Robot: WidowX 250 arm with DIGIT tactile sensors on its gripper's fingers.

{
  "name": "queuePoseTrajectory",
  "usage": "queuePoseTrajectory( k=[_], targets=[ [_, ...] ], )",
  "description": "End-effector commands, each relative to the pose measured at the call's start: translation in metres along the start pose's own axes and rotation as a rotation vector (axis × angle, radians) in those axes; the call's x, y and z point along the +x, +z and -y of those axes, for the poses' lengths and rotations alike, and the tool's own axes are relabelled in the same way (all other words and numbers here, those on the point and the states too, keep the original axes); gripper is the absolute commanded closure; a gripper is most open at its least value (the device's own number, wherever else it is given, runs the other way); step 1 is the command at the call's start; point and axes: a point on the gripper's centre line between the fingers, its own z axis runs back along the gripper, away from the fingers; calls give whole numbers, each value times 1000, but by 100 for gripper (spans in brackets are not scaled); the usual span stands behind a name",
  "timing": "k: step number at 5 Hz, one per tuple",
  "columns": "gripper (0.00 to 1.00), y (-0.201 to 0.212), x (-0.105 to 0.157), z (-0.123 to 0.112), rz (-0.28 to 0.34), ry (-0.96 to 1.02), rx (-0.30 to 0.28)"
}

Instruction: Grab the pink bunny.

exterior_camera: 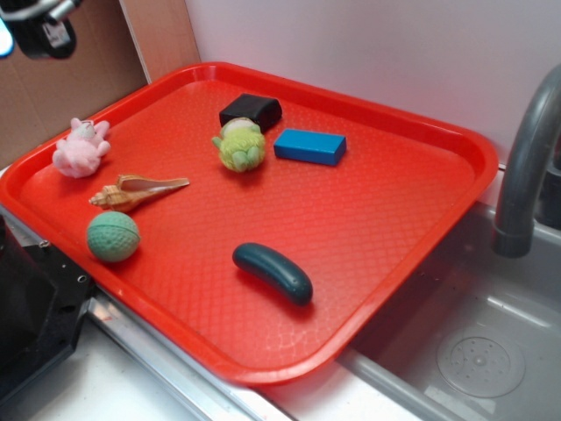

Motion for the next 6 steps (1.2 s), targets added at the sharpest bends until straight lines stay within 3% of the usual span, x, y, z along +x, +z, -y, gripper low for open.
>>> queuePoseTrajectory(
  k=[1, 3, 4, 5, 6],
  targets=[
    [0, -34, 15, -47, 122, 168, 41],
    [0, -34, 15, -47, 122, 168, 41],
    [0, -68, 40, -75, 74, 263, 104],
    [0, -107, 65, -91, 48, 280, 211],
    [0, -125, 77, -94, 53, 247, 225]
  ],
)
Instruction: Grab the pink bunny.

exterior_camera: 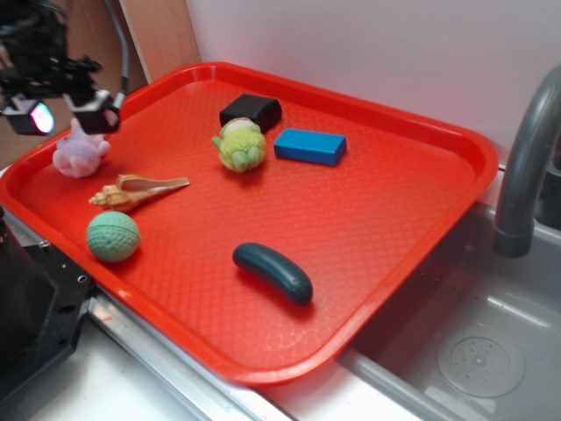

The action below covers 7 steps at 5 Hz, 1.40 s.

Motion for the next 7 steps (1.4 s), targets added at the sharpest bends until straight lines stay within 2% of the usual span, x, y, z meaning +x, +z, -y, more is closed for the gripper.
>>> queuePoseTrajectory(
  k=[1, 2, 3, 4, 5, 6, 7],
  targets=[
    [18, -18, 15, 6, 31, -26, 22],
    [100, -10, 9, 12, 6, -16, 0],
    [100, 9, 1, 19, 0, -54, -34],
    [100, 47, -10, 28, 7, -198, -114],
    [100, 77, -27, 30, 65, -279, -156],
    [49, 81, -27, 27, 57, -260, -170],
    [0, 69, -18, 23, 11, -249, -172]
  ],
)
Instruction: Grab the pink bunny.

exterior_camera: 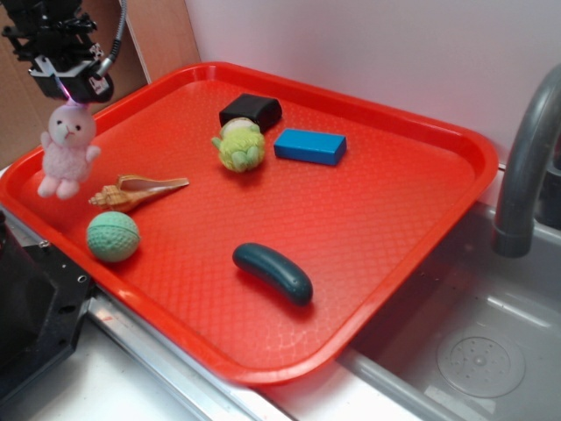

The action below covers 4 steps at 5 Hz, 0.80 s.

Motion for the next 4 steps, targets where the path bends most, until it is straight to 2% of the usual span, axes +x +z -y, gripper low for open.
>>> queuePoseTrajectory(
  k=[1, 2, 3, 4],
  targets=[
    [0, -18, 16, -32, -44, 28, 26],
    [0, -32, 18, -44, -45, -19, -41],
    [0, -51, 16, -40, -74, 11, -38],
    [0, -72, 17, -24, -95, -42, -65]
  ],
)
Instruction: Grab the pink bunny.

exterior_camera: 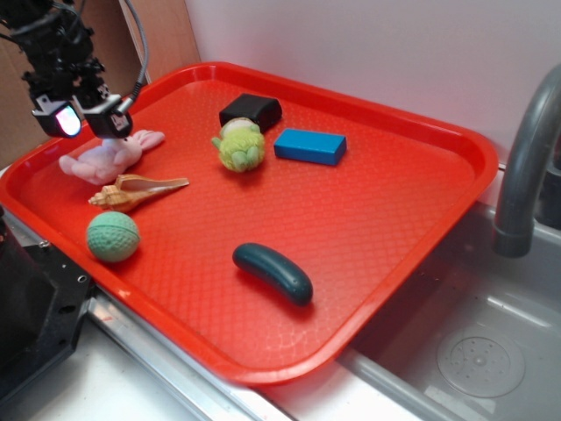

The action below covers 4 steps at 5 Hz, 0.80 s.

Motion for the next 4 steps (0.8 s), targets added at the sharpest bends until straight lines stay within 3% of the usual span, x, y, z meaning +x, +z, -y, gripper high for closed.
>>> queuePoseTrajectory(
  k=[1, 2, 4],
  targets=[
    [0, -25, 2, 24, -33, -82, 51],
    [100, -25, -1, 29, -14, -69, 80],
    [100, 17, -5, 29, 31, -54, 59]
  ],
)
